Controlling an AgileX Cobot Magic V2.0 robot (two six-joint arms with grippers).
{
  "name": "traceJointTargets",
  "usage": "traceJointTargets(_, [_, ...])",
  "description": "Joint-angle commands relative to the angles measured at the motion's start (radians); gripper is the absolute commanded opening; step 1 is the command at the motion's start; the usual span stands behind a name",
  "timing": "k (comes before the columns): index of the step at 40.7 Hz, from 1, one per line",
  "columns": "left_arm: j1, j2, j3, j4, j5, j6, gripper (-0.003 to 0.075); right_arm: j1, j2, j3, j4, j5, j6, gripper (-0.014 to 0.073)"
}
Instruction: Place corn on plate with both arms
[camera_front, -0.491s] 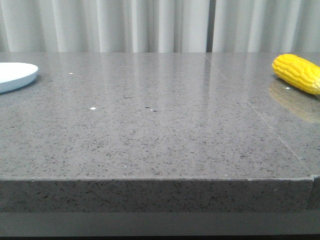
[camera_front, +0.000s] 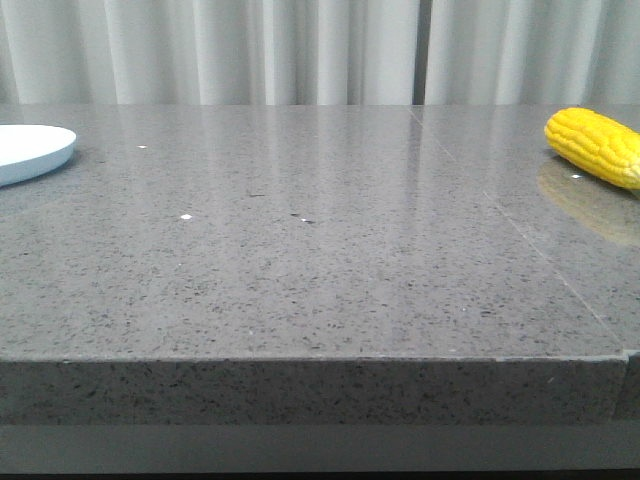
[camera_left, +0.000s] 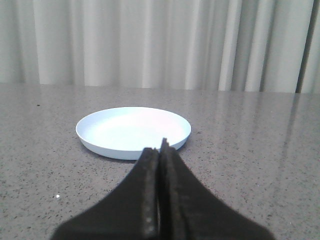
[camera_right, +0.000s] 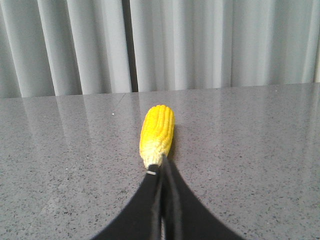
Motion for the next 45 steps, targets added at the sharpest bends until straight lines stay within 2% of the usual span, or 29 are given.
traceJointTargets(1, [0.0, -0.016, 0.021, 0.0, -0.141, -0.009, -0.002, -0.004, -0.017, -0.023, -0.008, -0.091, -0.003, -0.0067])
traceJointTargets(6, [0.0, -0.016, -0.02, 0.0, -0.182, -0.009, -0.002, -0.004, -0.017, -0.068, -0.008, -0.047, -0.003, -0.0067])
traceJointTargets(13, [0.0, -0.012, -0.182, 0.023, -0.109, -0.007, -0.002, -0.004, -0.016, -0.214, -0.008, 0.072, -0.003, -0.0067])
traceJointTargets(20, [0.0, 0.03, -0.386, 0.128, 0.046, -0.007, -0.002, -0.004, 0.027, -0.383, -0.02, 0.223, -0.003, -0.0067])
traceJointTargets(33, [0.0, 0.264, -0.73, 0.134, 0.37, -0.007, -0.002, -0.004, 0.269, -0.685, -0.02, 0.524, -0.003, -0.0067])
traceJointTargets(38, [0.0, 0.373, -0.784, 0.134, 0.499, -0.007, -0.002, -0.004, 0.392, -0.748, -0.02, 0.615, -0.003, -0.0067])
traceJointTargets(45, [0.0, 0.478, -0.781, 0.132, 0.546, -0.007, -0.002, -0.004, 0.505, -0.747, -0.02, 0.618, -0.003, -0.0067])
